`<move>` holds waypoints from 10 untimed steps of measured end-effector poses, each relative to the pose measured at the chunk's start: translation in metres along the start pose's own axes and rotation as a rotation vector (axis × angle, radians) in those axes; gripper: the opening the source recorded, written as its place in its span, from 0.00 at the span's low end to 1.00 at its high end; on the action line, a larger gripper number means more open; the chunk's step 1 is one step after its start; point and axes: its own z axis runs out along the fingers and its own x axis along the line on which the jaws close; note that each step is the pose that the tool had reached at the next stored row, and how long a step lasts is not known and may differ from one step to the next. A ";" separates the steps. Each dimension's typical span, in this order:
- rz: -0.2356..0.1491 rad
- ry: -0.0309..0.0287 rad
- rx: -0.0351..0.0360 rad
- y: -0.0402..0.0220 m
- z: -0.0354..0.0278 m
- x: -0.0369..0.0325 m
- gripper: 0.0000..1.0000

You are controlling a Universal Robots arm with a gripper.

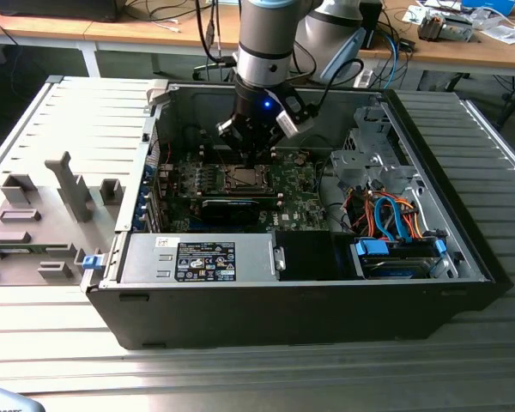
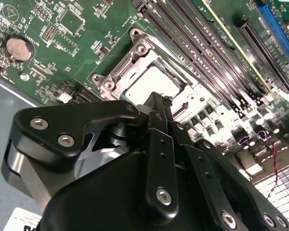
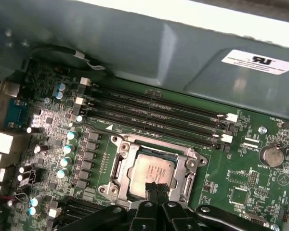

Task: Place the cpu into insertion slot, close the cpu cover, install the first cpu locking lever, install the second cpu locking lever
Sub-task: 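Install the first cpu locking lever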

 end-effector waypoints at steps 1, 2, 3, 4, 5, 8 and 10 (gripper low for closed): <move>-0.013 0.0003 0.0005 0.0000 0.0000 0.0000 0.11; -0.020 0.0005 0.0008 0.0000 0.0000 0.0000 0.11; -0.025 0.0006 0.0010 0.0000 0.0000 0.0000 0.11; -0.031 0.0007 0.0012 0.0000 0.0000 0.0000 0.11; -0.031 0.0007 0.0013 0.0000 0.0000 0.0000 0.11; -0.031 0.0007 0.0013 0.0000 0.0000 0.0000 0.11; -0.031 0.0007 0.0013 0.0000 0.0000 0.0000 0.11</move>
